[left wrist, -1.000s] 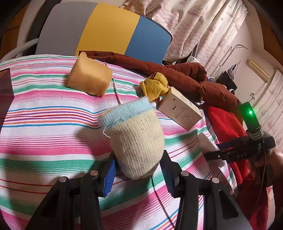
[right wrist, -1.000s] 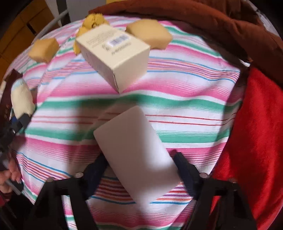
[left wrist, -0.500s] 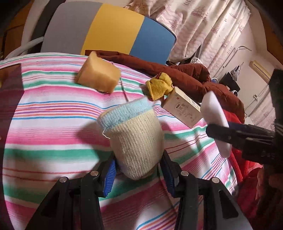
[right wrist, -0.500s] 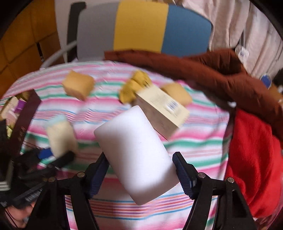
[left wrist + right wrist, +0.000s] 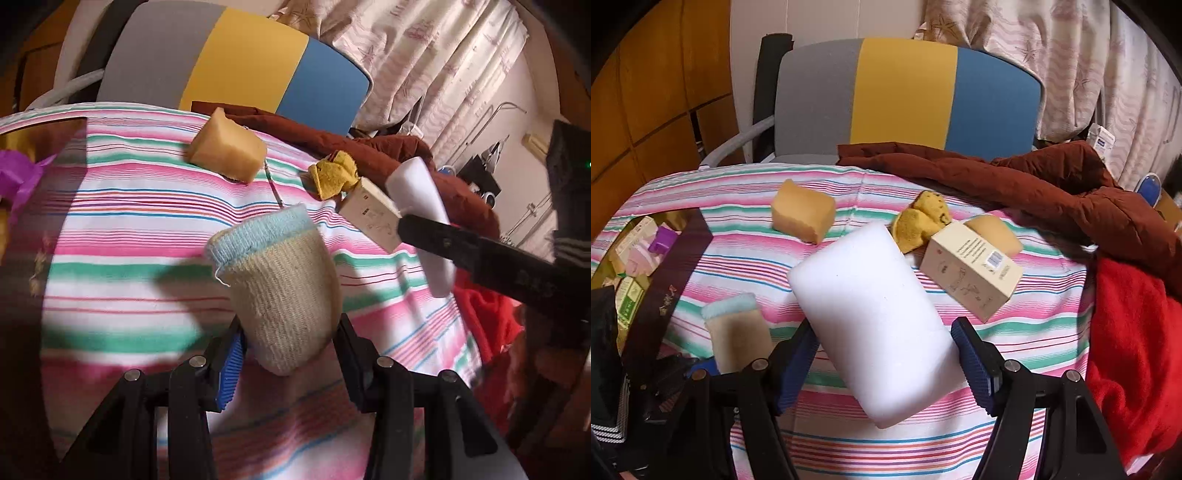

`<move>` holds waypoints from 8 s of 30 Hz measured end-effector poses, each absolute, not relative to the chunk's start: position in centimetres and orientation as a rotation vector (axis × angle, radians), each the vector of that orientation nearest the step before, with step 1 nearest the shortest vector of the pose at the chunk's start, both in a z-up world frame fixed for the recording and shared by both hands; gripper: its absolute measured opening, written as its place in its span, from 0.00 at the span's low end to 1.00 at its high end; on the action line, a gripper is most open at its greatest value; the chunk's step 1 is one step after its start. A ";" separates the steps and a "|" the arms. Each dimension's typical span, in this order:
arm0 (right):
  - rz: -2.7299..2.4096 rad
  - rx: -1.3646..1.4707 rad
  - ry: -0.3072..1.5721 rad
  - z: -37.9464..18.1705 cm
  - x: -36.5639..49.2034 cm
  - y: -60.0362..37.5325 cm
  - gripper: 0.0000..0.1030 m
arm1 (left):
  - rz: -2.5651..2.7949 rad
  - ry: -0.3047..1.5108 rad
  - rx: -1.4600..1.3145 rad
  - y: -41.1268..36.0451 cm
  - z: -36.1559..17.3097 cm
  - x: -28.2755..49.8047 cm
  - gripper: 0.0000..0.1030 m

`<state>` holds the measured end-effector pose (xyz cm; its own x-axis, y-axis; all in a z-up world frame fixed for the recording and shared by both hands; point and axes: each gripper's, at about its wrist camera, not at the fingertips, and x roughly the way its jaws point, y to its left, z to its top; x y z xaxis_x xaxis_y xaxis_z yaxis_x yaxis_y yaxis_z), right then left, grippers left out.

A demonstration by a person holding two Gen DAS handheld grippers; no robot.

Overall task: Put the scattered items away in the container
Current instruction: 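Lift sock and foam block and carry both toward the gold tray, then lower sock and foam block into the gold tray and open both tools, then grasp the beige printed box with the right tool while the left tool moves to the orange sponge, then grasp the large orange sponge with the left tool, then carry the orange sponge and beige box over the gold tray, then open both tools to drop sponge and box into the tray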

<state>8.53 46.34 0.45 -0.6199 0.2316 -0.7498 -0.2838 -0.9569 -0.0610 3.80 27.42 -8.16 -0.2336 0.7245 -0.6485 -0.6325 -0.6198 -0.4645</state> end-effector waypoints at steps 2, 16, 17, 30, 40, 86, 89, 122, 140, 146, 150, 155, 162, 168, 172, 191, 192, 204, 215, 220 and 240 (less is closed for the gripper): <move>2.607 -1.193 0.106 0.5 8.4 45.8 0.71 | 1.950 -0.139 -1.089 26.7 -7.6 4.2 0.45; 2.796 -1.146 0.363 3.2 6.6 39.2 0.71 | 2.054 -0.186 -0.949 18.0 -2.1 4.7 0.45; 2.813 -1.151 0.386 3.3 6.3 38.5 0.71 | 2.069 -0.185 -0.947 17.3 -2.0 4.5 0.45; 2.904 -1.375 0.784 1.1 0.0 30.0 0.72 | 2.096 -0.144 -1.209 10.4 -5.3 -0.4 0.46; 2.845 -1.497 0.854 -1.8 -4.5 26.8 0.78 | 2.059 -0.103 -1.348 9.6 -7.0 -0.6 0.56; 2.655 -1.226 0.733 -0.7 4.7 50.2 0.93 | 1.943 -0.079 -1.199 21.7 -2.5 4.5 0.60; 2.634 -1.205 0.677 -0.9 5.0 52.8 0.93 | 1.928 -0.063 -1.217 22.8 -3.0 4.7 0.61; 2.594 -1.457 0.516 -6.4 2.1 60.2 0.53 | 2.111 0.072 -1.345 33.8 -4.6 -10.2 0.61; 2.600 -1.446 0.554 -6.3 1.8 60.1 0.52 | 2.240 0.514 -1.191 41.3 -7.1 -11.3 0.75; 2.604 -1.425 0.545 -6.2 1.8 59.9 0.51 | 2.267 0.464 -1.117 39.9 -7.3 -9.7 0.68; 2.610 -1.395 0.571 -5.9 1.9 60.3 0.51 | 2.313 0.386 -1.089 37.8 -8.5 -6.9 0.62; 2.608 -1.342 0.574 -5.3 2.2 60.6 0.50 | 2.298 0.343 -1.064 36.3 -8.3 -4.8 0.59; 2.597 -1.262 0.614 -4.5 3.0 61.4 0.50 | 2.283 0.329 -1.046 33.8 -8.3 -1.7 0.59; 2.620 -1.172 0.539 -3.4 3.4 60.9 0.50 | 2.257 0.308 -1.053 31.8 -8.4 0.0 0.59; 2.661 -1.124 0.444 -2.5 3.5 59.6 0.50 | 2.244 0.278 -1.071 30.5 -8.0 0.7 0.58; 2.791 -1.242 0.506 1.2 5.1 49.0 0.50 | 2.210 0.140 -0.909 23.7 -1.2 3.8 0.58; 2.804 -1.248 0.502 1.3 4.9 48.0 0.50 | 2.216 0.130 -0.915 23.1 -1.2 3.7 0.58; 2.965 -1.386 0.603 1.4 2.2 35.3 0.50 | 2.361 0.034 -0.955 11.7 -0.7 2.4 0.58; 3.056 -1.554 0.652 0.7 1.0 25.2 0.50 | 2.496 -0.031 -1.061 2.4 -2.7 -0.3 0.59; 3.060 -1.637 0.611 -0.4 1.1 22.1 0.50 | 2.533 -0.064 -1.113 0.1 -3.2 -2.5 0.59; 3.119 -1.659 0.291 -1.7 0.8 19.5 0.71 | 2.444 -0.458 -1.269 -3.5 -4.1 -4.5 0.74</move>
<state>0.75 19.47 -1.70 -0.4991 -0.4190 -0.7585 0.2715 -0.9069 0.3223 -4.53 -3.49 -4.07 -0.5388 0.4444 -0.7157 -0.1553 -0.8874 -0.4341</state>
